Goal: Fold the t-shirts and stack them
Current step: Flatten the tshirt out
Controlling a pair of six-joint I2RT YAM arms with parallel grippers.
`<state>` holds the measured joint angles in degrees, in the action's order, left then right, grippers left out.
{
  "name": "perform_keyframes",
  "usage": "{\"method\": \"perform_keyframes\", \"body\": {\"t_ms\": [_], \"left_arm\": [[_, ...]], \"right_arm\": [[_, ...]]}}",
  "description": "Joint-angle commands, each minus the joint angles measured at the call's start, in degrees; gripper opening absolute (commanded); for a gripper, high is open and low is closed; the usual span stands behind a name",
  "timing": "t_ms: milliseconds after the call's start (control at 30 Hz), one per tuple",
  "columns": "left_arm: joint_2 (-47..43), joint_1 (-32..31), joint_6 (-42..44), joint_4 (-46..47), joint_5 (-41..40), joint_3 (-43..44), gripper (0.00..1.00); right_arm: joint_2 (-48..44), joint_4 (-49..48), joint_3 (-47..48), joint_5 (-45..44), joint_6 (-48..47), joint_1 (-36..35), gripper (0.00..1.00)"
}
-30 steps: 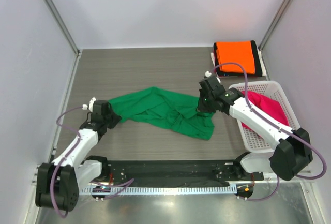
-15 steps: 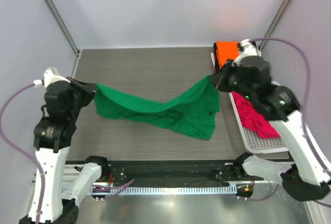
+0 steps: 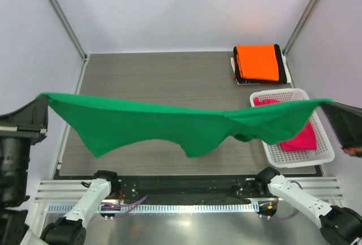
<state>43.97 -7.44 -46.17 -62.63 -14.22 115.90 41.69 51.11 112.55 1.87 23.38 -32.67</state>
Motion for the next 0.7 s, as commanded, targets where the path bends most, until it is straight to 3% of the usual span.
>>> {"method": "perform_keyframes", "body": {"t_ms": [0,167,267,467,600,633,667], "left_arm": [[2.6,-0.1,2.6,-2.7,1.6,4.2,0.00],[10.2,0.0,2.1,-4.8,4.4,5.7,0.00],[16.6,-0.1,2.2,-7.8,3.2,4.4,0.00],[25.3,2.4,3.9,-2.2,-1.1,-10.5,0.00],[33.4,10.6,3.9,7.6,5.4,-24.2,0.05],[35.5,12.4,4.0,9.1,7.3,-26.1,0.09],[37.7,14.5,4.6,10.1,9.3,-27.6,0.34]], "right_arm": [[2.0,-1.5,6.7,0.0,-2.2,0.2,0.01],[13.0,6.4,17.7,-8.4,-5.0,0.5,0.01],[22.6,9.6,18.4,-18.5,-3.3,0.5,0.01],[43.6,11.3,13.8,-34.5,-1.9,1.5,0.01],[58.4,8.5,14.0,-32.7,-2.0,5.3,0.01],[61.1,8.1,15.8,-32.1,-2.3,6.5,0.33],[67.2,8.7,17.5,-32.1,-2.5,6.8,0.61]]}}
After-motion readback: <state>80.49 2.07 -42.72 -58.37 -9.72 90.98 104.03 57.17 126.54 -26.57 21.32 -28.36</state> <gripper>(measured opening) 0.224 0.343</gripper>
